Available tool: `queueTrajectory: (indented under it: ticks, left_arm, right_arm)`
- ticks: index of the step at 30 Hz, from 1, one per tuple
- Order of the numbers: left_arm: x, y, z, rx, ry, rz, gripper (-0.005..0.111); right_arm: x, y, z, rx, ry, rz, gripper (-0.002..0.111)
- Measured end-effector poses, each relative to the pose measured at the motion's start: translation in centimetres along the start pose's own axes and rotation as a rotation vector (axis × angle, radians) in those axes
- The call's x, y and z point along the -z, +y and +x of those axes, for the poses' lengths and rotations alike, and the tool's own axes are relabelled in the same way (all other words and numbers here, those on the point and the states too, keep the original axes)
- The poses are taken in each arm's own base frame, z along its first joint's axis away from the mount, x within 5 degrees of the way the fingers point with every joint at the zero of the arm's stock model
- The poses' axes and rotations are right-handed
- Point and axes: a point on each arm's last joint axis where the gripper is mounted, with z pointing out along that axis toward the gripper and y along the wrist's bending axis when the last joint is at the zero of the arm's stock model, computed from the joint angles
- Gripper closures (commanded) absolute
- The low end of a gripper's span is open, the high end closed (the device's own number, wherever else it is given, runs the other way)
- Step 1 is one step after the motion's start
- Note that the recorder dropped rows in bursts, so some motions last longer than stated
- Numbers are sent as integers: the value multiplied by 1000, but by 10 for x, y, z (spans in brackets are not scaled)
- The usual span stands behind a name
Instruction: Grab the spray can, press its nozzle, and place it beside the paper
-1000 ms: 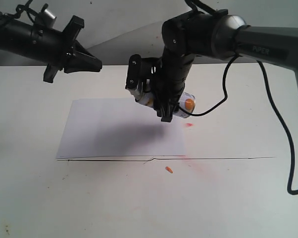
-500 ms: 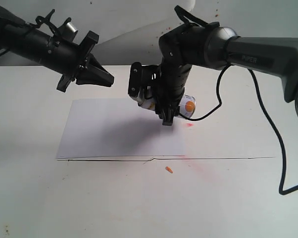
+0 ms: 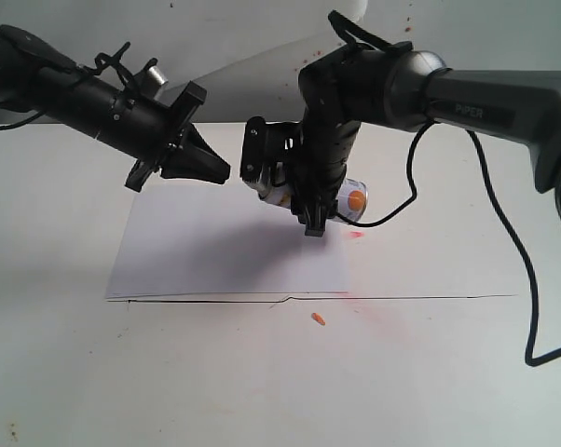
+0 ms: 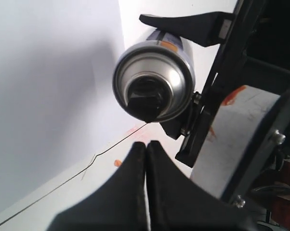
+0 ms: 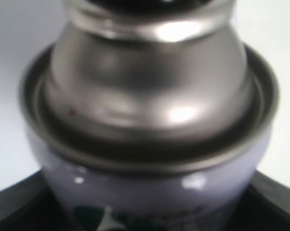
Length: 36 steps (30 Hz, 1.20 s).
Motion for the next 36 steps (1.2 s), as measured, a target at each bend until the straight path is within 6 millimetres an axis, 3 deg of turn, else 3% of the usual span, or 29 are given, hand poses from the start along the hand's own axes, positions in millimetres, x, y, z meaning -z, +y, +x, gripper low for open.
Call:
queueTrajectory:
  ticks: [27, 36]
  left_arm:
    - [-1, 0, 0, 3, 1, 5, 107]
    - [-18, -10, 4, -39, 26, -28, 107]
  right_arm:
    - [0, 7, 2, 82, 24, -79, 108]
    - [0, 7, 2, 80, 22, -80, 108]
